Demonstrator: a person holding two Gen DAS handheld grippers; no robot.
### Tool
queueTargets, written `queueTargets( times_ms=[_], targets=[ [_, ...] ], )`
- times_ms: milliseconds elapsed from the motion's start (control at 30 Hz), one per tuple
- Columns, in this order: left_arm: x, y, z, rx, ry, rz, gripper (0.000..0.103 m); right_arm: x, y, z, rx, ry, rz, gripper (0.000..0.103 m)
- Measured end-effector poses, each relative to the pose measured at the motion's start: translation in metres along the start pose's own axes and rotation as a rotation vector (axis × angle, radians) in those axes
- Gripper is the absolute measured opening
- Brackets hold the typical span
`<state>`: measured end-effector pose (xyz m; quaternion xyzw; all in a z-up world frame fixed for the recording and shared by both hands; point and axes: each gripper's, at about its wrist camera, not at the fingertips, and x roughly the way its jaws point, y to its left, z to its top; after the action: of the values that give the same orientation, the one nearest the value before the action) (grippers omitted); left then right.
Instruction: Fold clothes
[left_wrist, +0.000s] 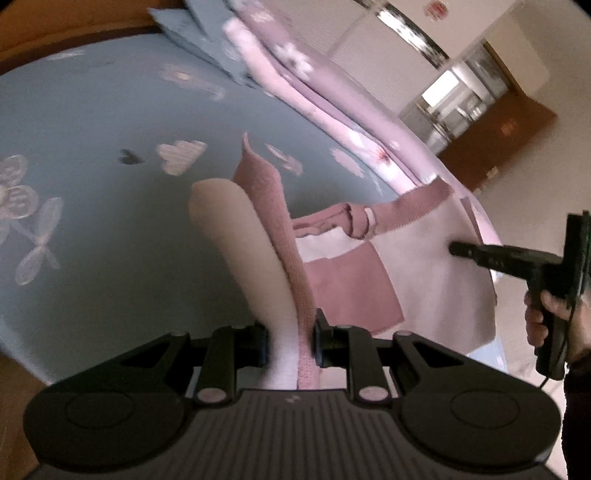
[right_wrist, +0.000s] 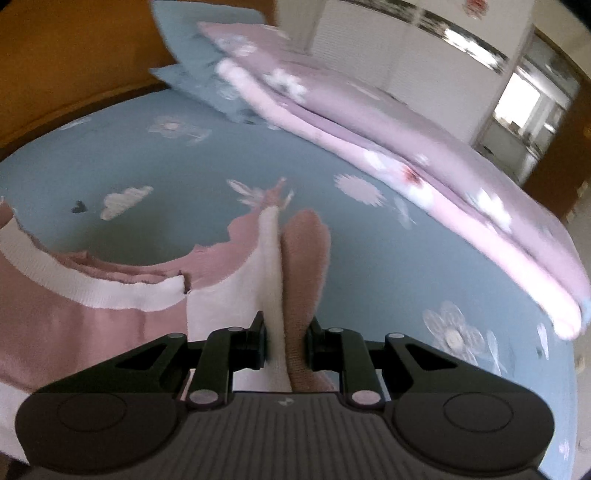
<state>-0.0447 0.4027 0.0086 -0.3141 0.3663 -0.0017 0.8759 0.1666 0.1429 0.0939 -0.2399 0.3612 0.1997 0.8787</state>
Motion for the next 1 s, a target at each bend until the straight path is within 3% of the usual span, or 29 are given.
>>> queueTargets(
  times_ms=[233, 367, 667, 1000],
  targets=[
    [-0.027, 0.048, 0.006, -0.104, -0.090, 0.062, 0.020, 0.038, 0.080, 0.072, -0.104, -0.030, 0.060, 0.023],
    [-0.028, 0.070, 0.017, -0.154, -0.124, 0.091, 0.020, 0.065, 0.106, 0.112, -0.147, -0.039, 0.098, 0.023],
    [-0.001, 0.110, 0.048, -0.193, -0.227, 0.152, 0.020, 0.132, 0.149, 0.193, -0.270, -0.081, 0.123, 0.023],
    [0.047, 0.136, 0.058, -0.204, -0.291, 0.174, 0.020, 0.204, 0.216, 0.244, -0.370, -0.104, 0.100, 0.023]
  ],
)
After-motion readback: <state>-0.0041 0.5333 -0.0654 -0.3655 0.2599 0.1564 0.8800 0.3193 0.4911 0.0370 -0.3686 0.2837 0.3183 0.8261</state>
